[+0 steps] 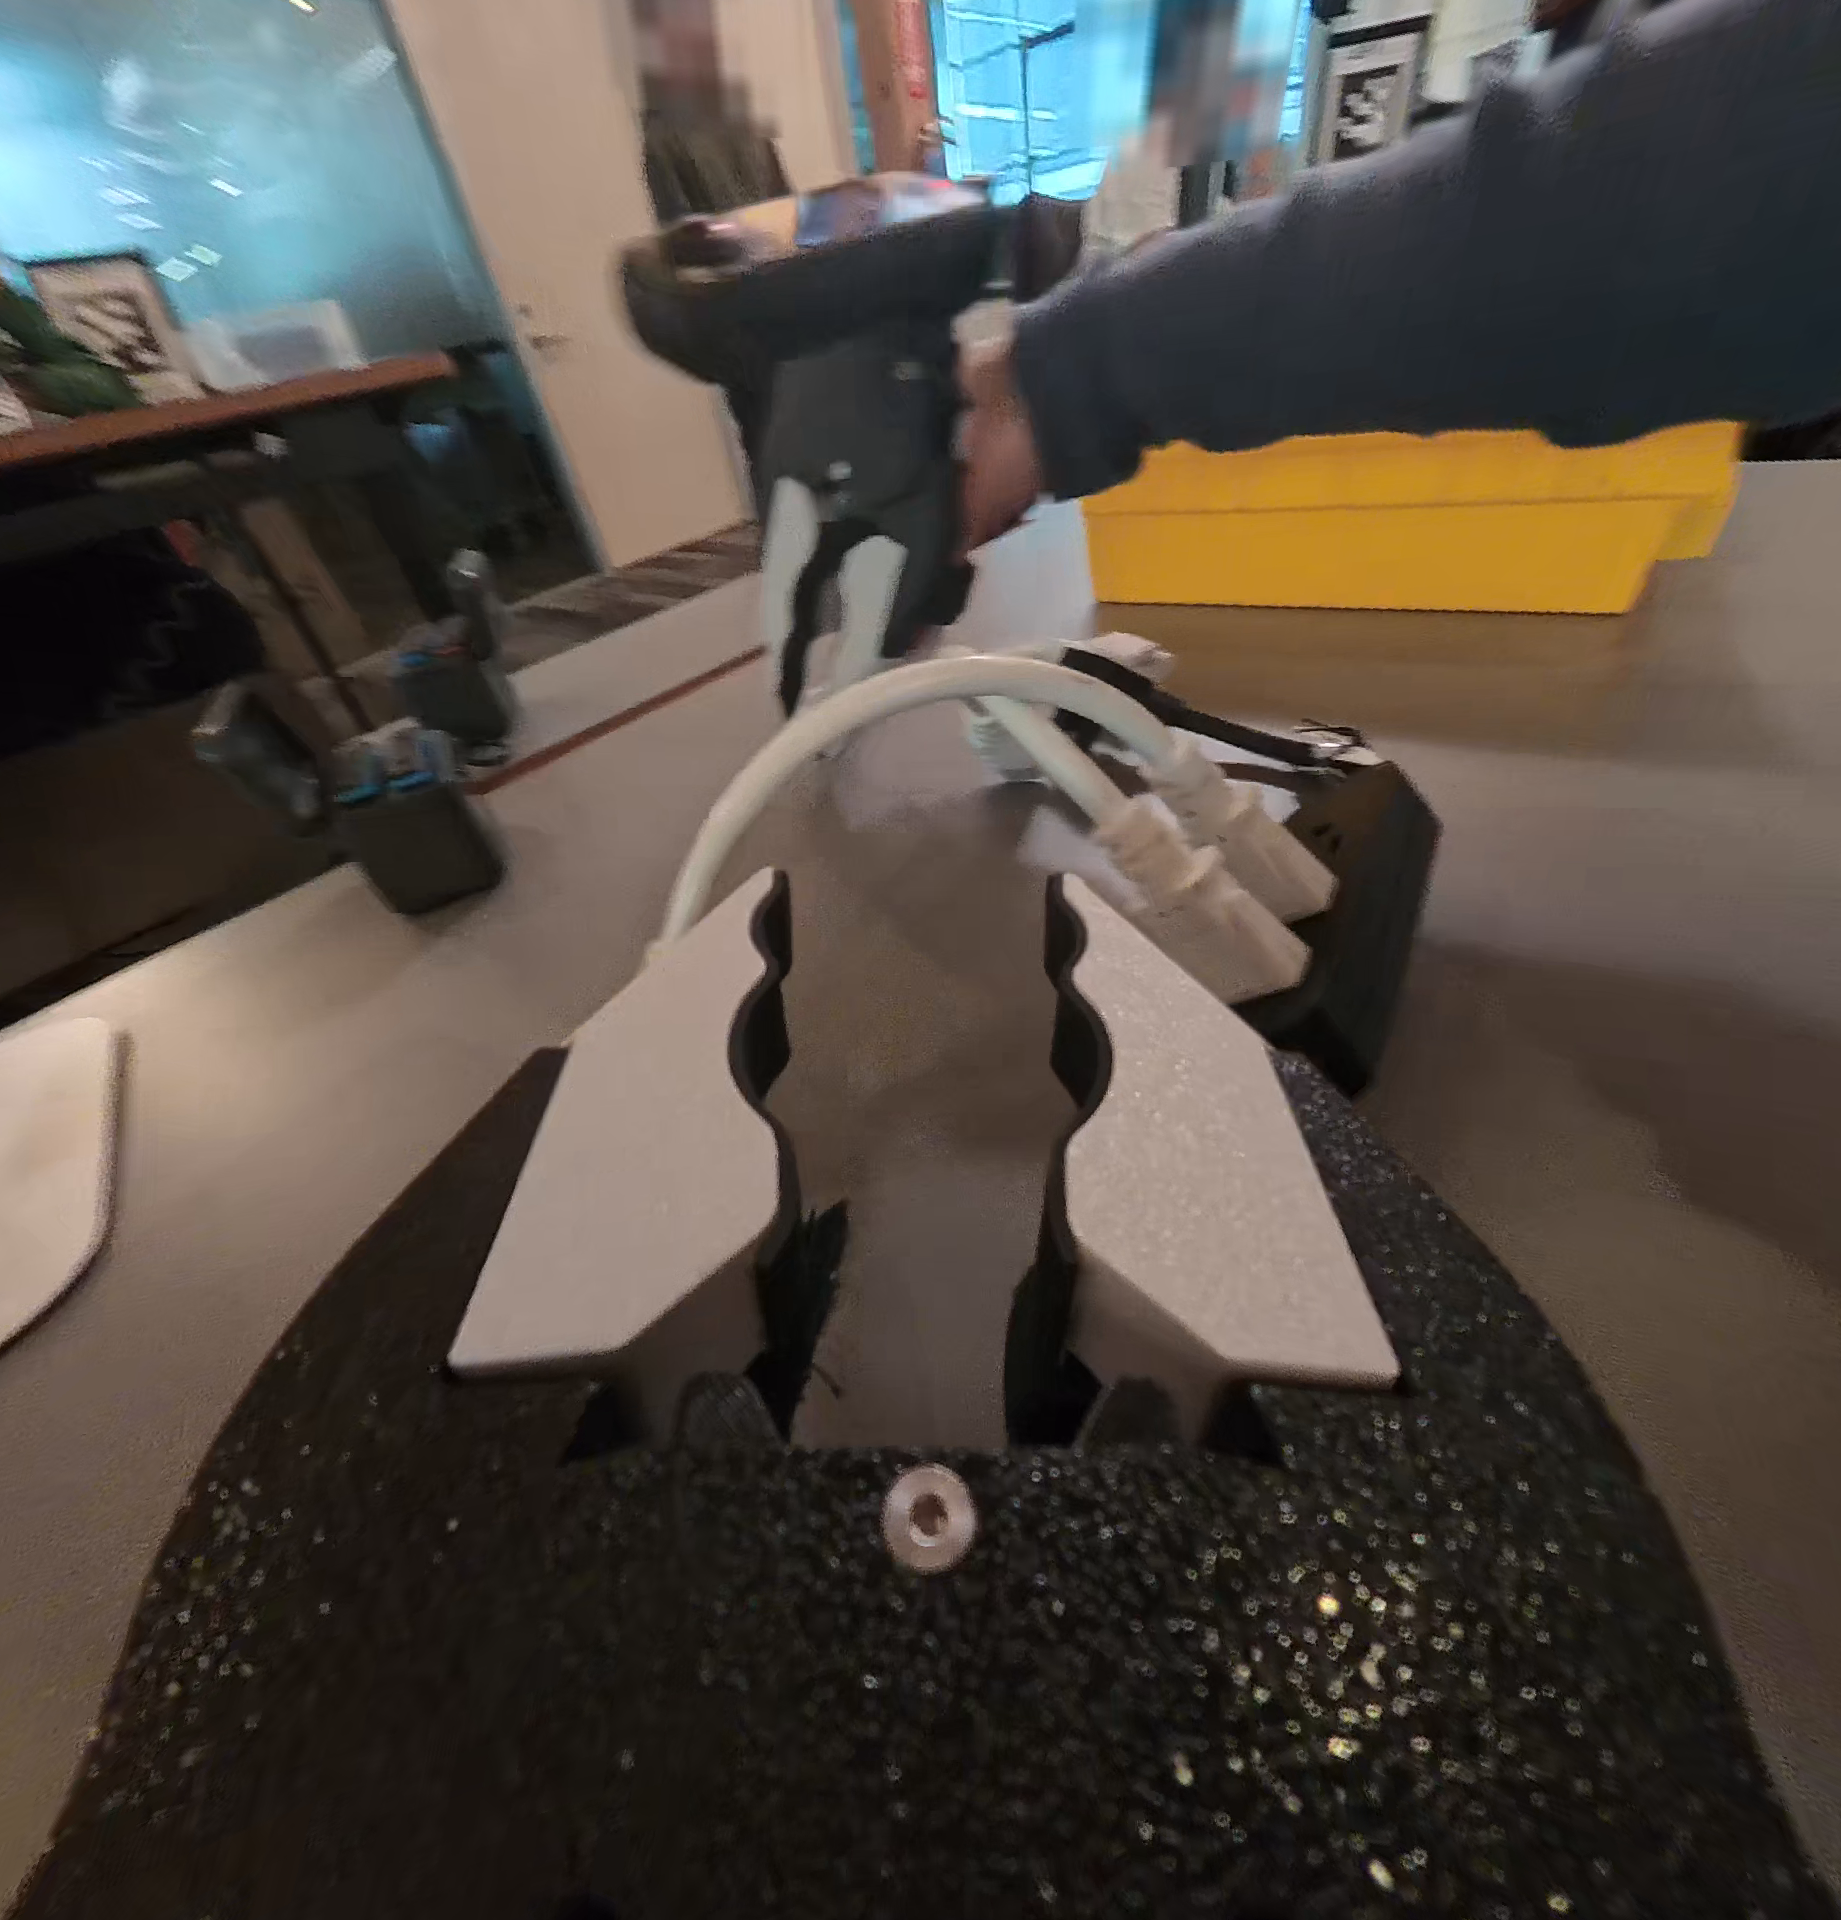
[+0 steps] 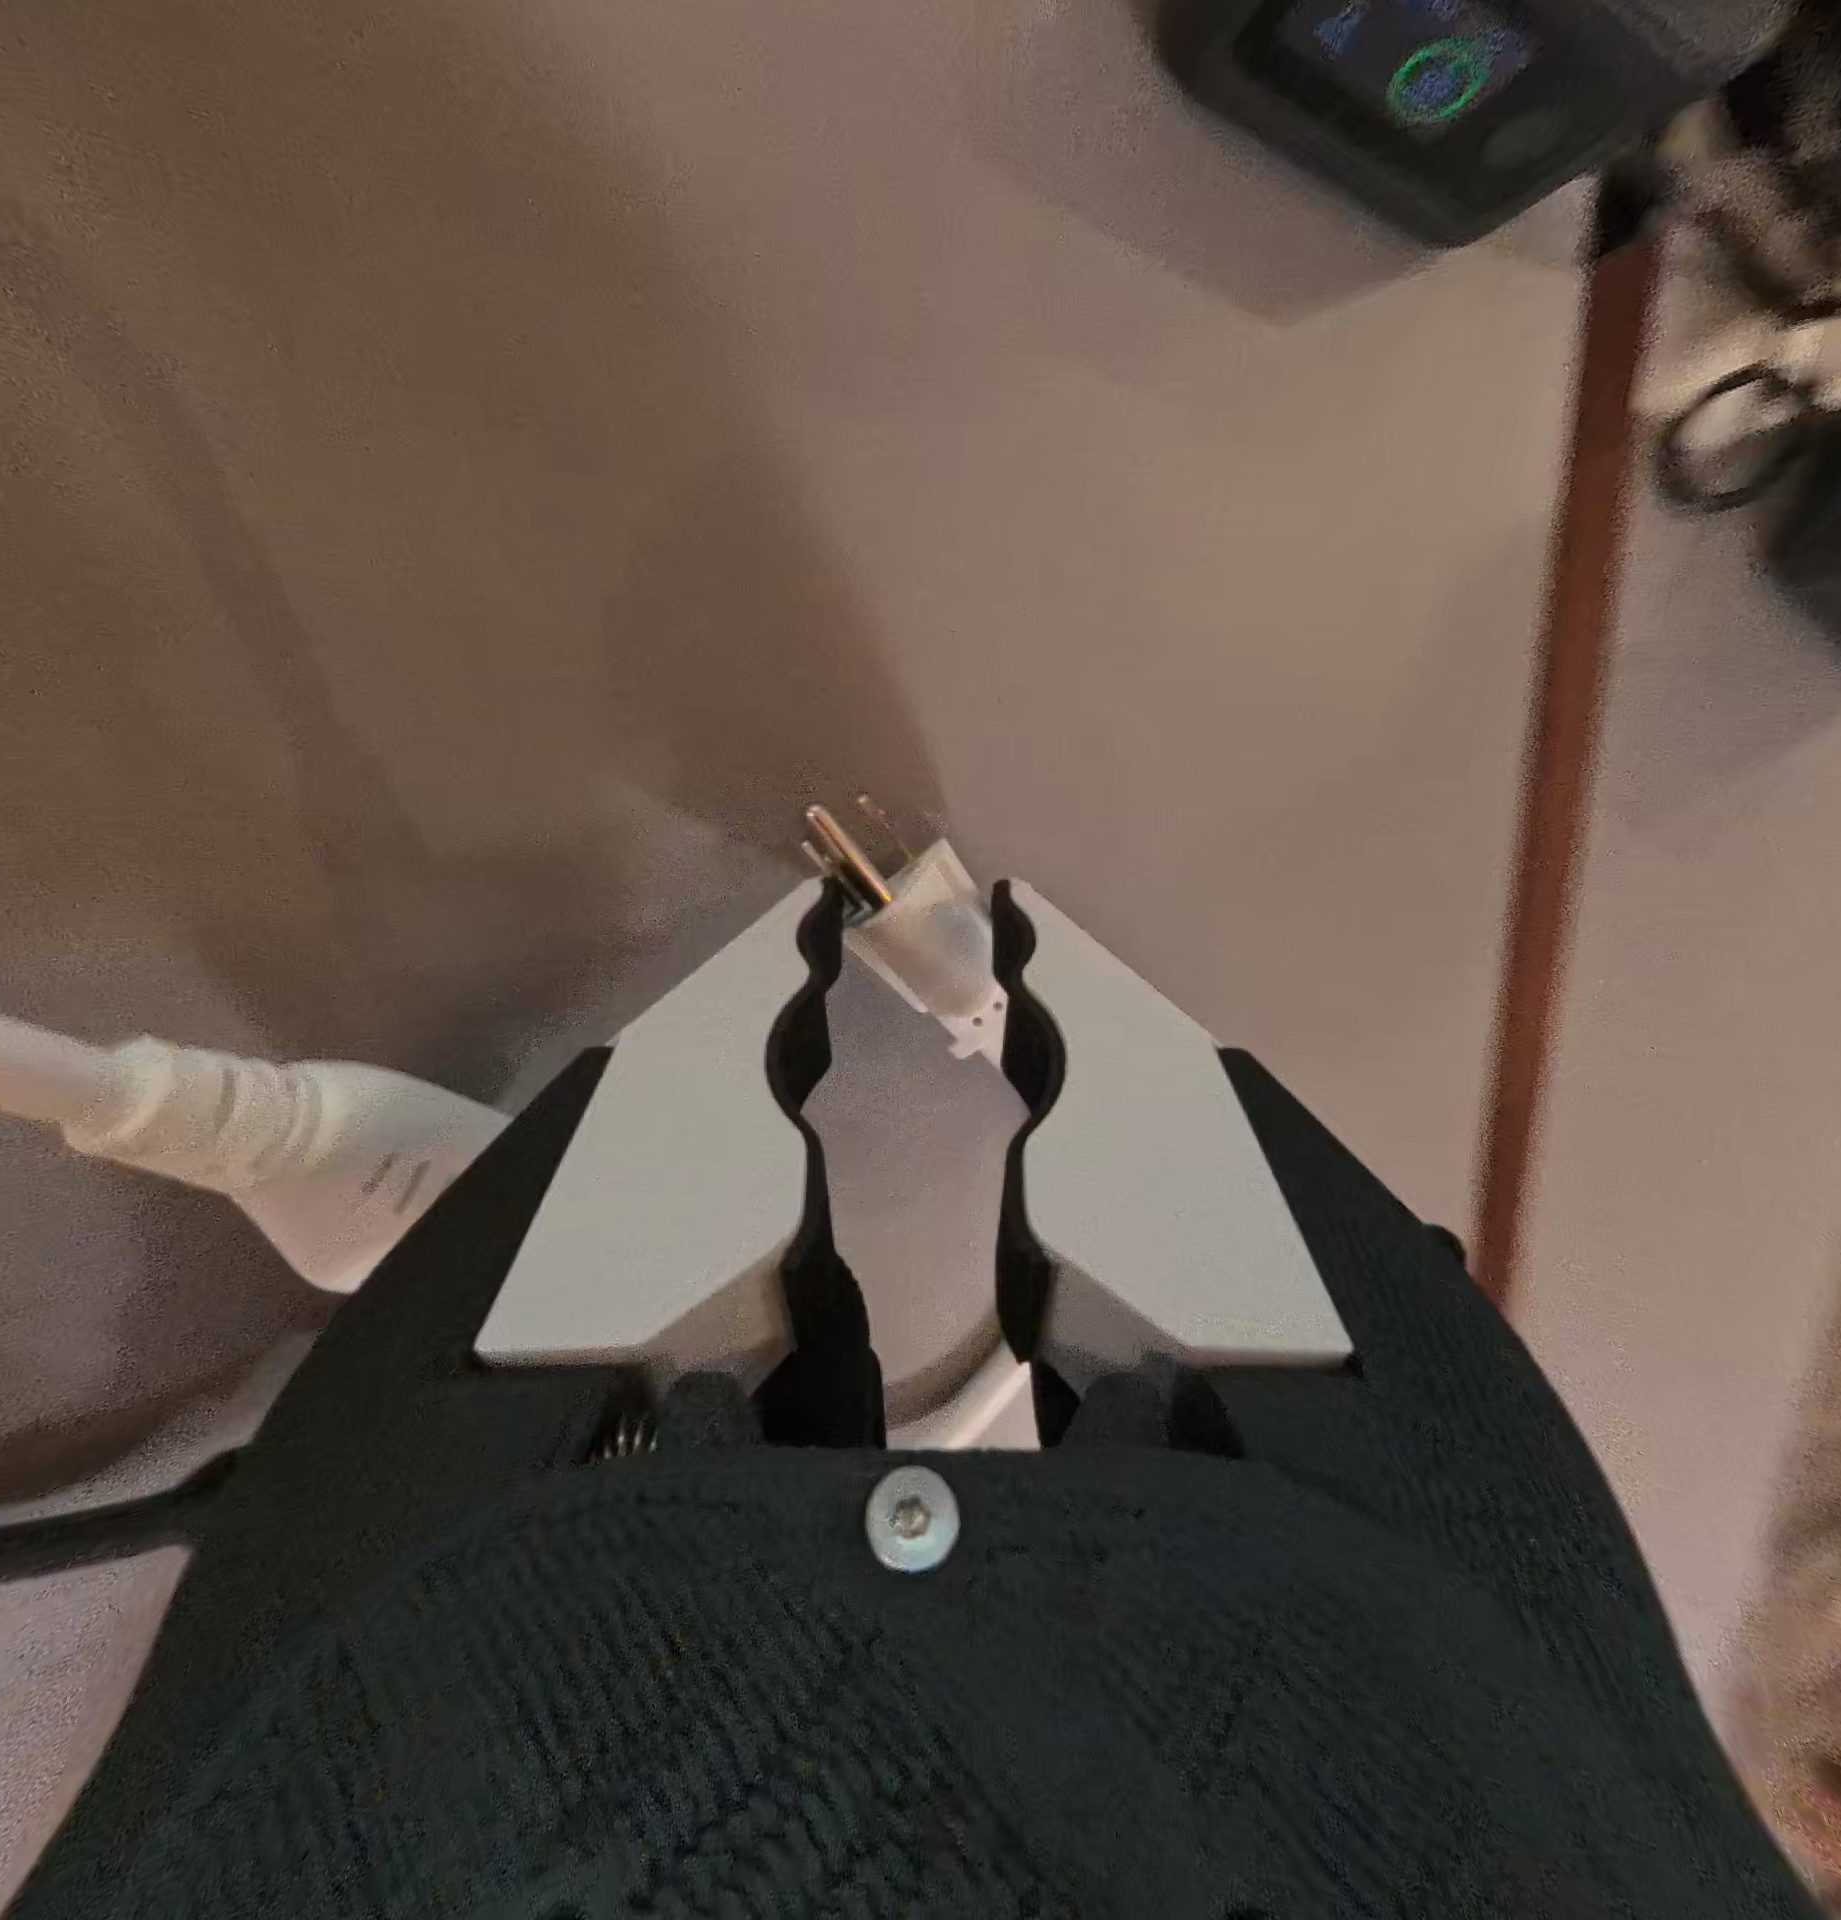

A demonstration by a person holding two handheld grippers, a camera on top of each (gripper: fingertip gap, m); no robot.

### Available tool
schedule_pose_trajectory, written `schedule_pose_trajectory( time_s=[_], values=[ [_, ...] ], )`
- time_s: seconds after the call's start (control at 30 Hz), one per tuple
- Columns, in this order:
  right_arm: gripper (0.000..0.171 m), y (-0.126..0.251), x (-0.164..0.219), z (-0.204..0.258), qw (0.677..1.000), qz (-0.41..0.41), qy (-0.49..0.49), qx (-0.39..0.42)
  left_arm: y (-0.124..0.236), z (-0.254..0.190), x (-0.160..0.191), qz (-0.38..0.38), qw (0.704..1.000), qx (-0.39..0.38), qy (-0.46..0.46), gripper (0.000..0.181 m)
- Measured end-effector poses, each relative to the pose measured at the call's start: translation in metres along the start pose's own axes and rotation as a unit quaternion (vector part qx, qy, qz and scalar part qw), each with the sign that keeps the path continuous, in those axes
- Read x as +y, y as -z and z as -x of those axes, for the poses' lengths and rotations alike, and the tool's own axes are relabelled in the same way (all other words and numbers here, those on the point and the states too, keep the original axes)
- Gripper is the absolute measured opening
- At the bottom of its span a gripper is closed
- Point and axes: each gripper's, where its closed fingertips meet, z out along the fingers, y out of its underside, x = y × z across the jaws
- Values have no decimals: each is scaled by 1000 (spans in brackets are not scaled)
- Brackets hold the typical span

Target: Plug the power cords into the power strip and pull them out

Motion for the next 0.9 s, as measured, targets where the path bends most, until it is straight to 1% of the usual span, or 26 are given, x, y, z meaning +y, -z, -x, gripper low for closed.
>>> schedule_pose_trajectory(
  time_s=[0.03,0.1,0.17,0.27,0.33,0.4,0.43,0.5,0.6,0.73,0.8,0.9],
  values=[
    [26,9,0,-4,999,-9,15,40,1,6,-1,-4,1000,-20,-7,47],
    [25,37,-9,-9,991,-64,10,119,3,12,-1,-7,999,-39,-10,49],
    [25,75,-16,-12,970,-135,-16,199,2,13,-1,-4,999,-43,-12,50],
    [25,133,-10,-5,919,-210,-33,332,1,10,1,2,999,-43,-33,48],
    [24,169,1,4,873,-237,-36,424,-1,6,3,9,998,-42,-52,48],
    [23,193,13,19,836,-257,-41,483,-2,5,5,16,996,-44,-71,47],
    [23,200,18,25,821,-266,-47,502,-3,6,6,19,996,-48,-78,47],
    [24,207,28,35,803,-283,-64,520,-4,8,8,28,995,-56,-81,47],
    [24,217,39,44,766,-314,-89,554,-3,8,7,24,994,-57,-90,45],
    [24,220,55,50,706,-342,-120,609,-3,7,9,28,993,-57,-103,43],
    [24,217,52,50,706,-333,-106,616,-4,5,10,30,991,-57,-114,41],
    [24,211,45,50,708,-349,-101,606,-5,5,12,40,990,-62,-124,41]
  ],
)
